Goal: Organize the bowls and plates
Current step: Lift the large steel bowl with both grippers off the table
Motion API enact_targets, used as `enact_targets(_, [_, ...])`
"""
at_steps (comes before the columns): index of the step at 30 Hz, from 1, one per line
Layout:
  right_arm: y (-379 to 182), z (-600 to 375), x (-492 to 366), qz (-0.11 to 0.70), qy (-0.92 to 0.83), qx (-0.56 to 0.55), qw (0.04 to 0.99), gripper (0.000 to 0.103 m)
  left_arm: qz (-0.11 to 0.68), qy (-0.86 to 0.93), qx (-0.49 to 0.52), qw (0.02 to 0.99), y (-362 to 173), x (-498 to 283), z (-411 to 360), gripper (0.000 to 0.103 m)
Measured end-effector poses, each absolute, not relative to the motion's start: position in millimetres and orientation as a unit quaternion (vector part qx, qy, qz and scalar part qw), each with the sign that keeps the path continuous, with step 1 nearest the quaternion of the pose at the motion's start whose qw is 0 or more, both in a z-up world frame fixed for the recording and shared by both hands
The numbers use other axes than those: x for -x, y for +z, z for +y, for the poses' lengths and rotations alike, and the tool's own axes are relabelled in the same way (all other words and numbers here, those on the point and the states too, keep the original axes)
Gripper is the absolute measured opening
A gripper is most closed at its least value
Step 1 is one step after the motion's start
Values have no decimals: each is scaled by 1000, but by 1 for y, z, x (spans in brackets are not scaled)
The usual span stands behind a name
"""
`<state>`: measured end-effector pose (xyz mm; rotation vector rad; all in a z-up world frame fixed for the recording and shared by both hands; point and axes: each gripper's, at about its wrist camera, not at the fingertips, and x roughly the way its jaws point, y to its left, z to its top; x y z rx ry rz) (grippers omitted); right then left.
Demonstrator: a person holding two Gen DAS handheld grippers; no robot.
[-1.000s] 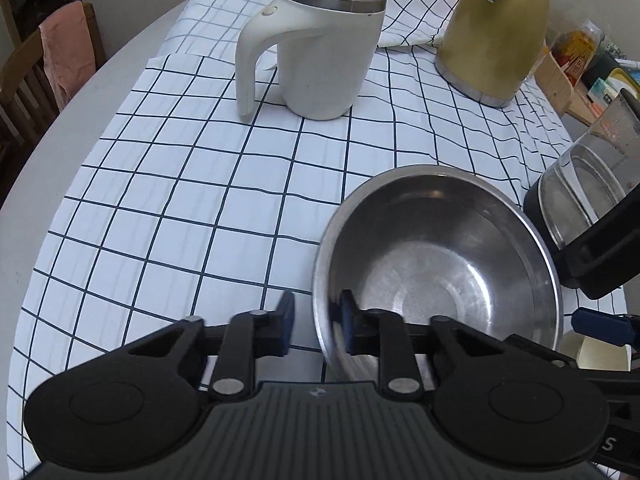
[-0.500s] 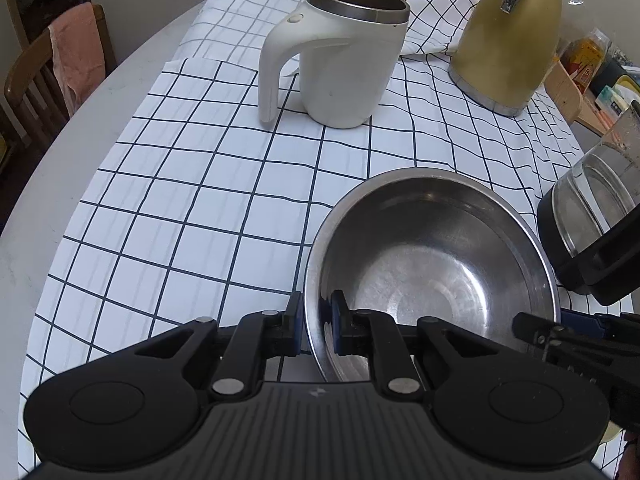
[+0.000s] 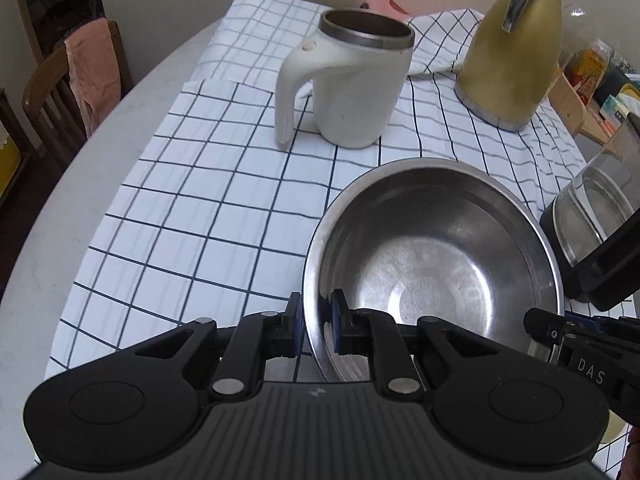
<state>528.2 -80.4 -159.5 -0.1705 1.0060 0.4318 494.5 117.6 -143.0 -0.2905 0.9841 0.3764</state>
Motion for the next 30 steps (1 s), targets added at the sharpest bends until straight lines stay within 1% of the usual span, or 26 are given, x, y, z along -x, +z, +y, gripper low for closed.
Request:
enact_targets(8, [-123,-80,-522,438,233,75,865,16,435,195,136,868,-97,-479,117,13])
enact_targets(15, [-83,-96,-504,426,258,65,865,16,426,203,130,872,-55,-448,97,13])
enact_targets(23, [-52,-128,-460,425,261,69,864,16,428,179,120,878,-30,-396,59,13])
enact_targets(30, [-36,-167,-395,425,241,59,871,16,432,141,95,885,-14,-334,19,13])
